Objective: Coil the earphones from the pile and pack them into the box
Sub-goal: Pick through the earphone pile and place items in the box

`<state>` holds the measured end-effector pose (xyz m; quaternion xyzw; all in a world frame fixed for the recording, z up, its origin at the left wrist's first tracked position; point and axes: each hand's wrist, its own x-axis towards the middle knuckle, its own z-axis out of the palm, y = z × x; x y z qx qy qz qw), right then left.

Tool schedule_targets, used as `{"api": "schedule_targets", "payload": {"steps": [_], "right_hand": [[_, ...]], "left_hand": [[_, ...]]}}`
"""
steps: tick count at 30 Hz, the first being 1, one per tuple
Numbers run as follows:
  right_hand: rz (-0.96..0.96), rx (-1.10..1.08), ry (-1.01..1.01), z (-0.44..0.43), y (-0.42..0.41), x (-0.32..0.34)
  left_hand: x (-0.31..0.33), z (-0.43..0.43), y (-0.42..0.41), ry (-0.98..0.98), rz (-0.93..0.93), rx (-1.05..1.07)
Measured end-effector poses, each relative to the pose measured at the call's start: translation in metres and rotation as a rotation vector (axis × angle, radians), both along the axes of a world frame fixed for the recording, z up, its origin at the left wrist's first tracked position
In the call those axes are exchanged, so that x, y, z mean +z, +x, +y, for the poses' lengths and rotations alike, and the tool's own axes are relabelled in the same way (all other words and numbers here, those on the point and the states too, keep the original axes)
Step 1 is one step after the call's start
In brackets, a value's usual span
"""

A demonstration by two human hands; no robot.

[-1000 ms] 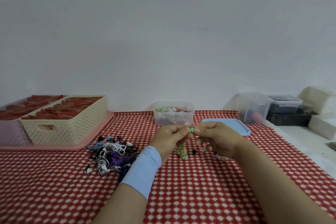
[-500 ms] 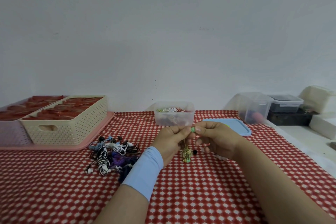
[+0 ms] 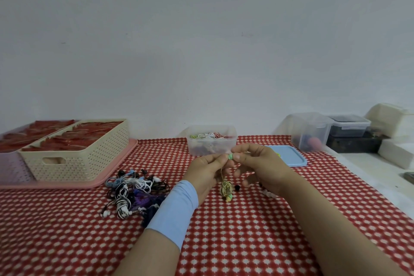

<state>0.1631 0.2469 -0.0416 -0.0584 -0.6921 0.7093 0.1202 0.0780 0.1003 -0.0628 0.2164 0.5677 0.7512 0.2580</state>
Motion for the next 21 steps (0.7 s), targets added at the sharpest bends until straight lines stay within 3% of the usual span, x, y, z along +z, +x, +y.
{"api": "schedule_targets", "payload": {"steps": [8, 21], "right_hand": [[0.01, -0.064, 0.251, -0.0057, 0.006, 0.0066], [0.005, -0.13, 0.316, -0.0056, 0.0039, 0.0075]], "left_hand": [[-0.0039, -0.0053, -0.0083, -0.135, 0.178, 0.069], [-0.0064, -0.004, -0.0067, -0.193, 0.255, 0.146]]}}
